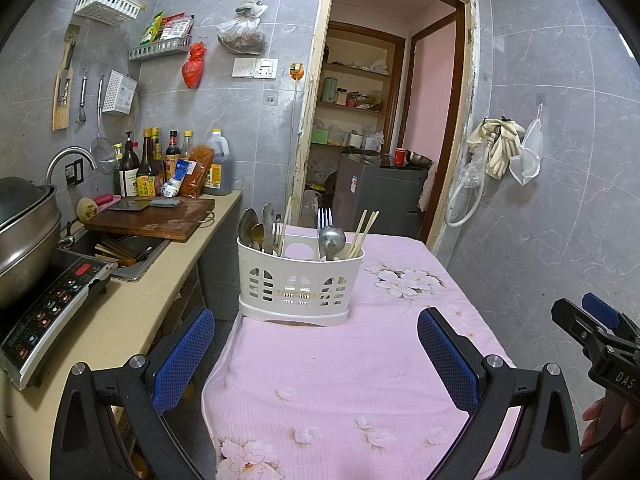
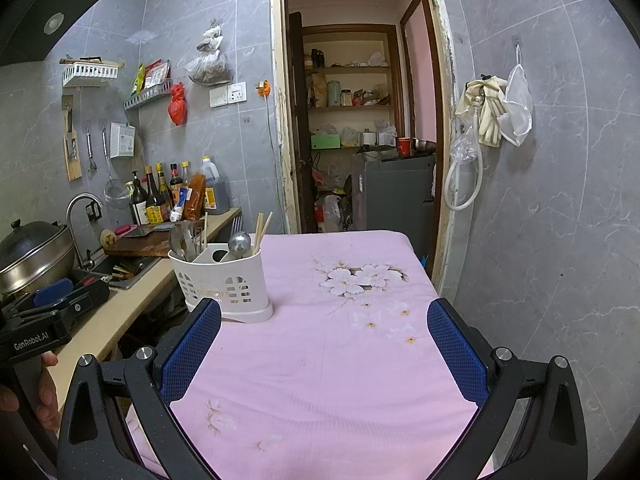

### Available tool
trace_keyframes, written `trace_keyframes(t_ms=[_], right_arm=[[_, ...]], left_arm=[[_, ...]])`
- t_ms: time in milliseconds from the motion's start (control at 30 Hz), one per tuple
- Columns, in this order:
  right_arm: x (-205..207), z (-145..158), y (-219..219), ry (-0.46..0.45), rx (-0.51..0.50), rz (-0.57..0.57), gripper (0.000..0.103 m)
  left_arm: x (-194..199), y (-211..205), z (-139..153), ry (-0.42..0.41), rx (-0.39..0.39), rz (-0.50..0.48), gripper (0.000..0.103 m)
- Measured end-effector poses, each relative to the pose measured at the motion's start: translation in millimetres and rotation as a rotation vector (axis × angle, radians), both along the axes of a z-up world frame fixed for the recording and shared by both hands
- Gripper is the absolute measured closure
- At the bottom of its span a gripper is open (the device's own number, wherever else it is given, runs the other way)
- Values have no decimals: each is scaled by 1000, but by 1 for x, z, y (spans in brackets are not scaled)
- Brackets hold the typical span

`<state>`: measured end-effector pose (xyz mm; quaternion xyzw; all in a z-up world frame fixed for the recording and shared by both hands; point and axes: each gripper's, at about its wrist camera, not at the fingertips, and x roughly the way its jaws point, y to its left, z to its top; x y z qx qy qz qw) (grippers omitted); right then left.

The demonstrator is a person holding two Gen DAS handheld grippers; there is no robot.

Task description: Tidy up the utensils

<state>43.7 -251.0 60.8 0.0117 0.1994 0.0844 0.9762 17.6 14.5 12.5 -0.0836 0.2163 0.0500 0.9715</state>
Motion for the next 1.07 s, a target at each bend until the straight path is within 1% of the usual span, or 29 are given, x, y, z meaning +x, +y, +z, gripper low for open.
trace_keyframes(t_ms=[533, 1067], right_arm=[[1, 3, -2, 3, 1, 1, 1], [-5, -7, 2, 15, 0, 3, 1]], left_arm=[[2, 0, -1, 5, 1, -1, 1], [6, -4, -2, 19, 6, 6, 1]])
